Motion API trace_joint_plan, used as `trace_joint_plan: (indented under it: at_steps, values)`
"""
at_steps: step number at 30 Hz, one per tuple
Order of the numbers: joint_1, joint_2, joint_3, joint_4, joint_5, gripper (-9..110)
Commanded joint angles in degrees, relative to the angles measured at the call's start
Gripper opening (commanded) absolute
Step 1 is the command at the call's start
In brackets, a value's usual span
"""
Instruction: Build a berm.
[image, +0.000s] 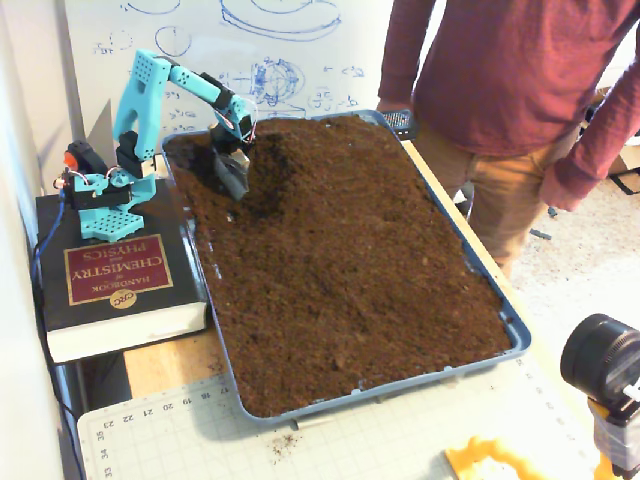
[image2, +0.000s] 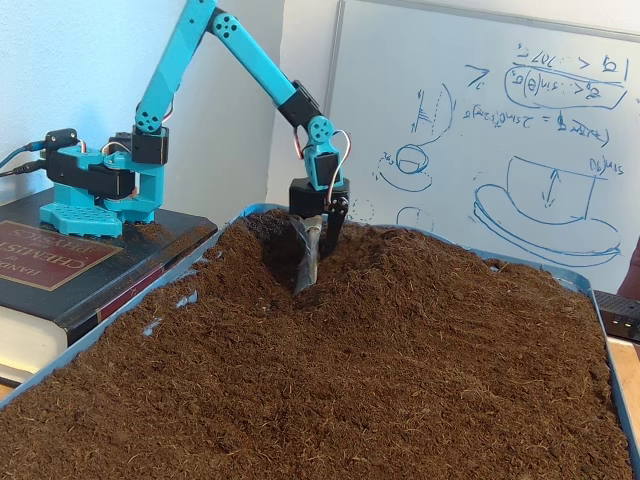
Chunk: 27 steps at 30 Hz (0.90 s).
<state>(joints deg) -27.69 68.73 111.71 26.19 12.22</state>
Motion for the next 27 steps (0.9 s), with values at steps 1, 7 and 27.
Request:
trace_joint_plan:
  at_steps: [1, 7, 27]
  values:
    - [6.24, 2.99, -18.63, -4.22, 0.88, 0]
    - [7.73, 7.91, -17.05, -3.96, 0.88, 0]
    - [11.25, 21.53, -4.92, -3.96, 0.79, 0]
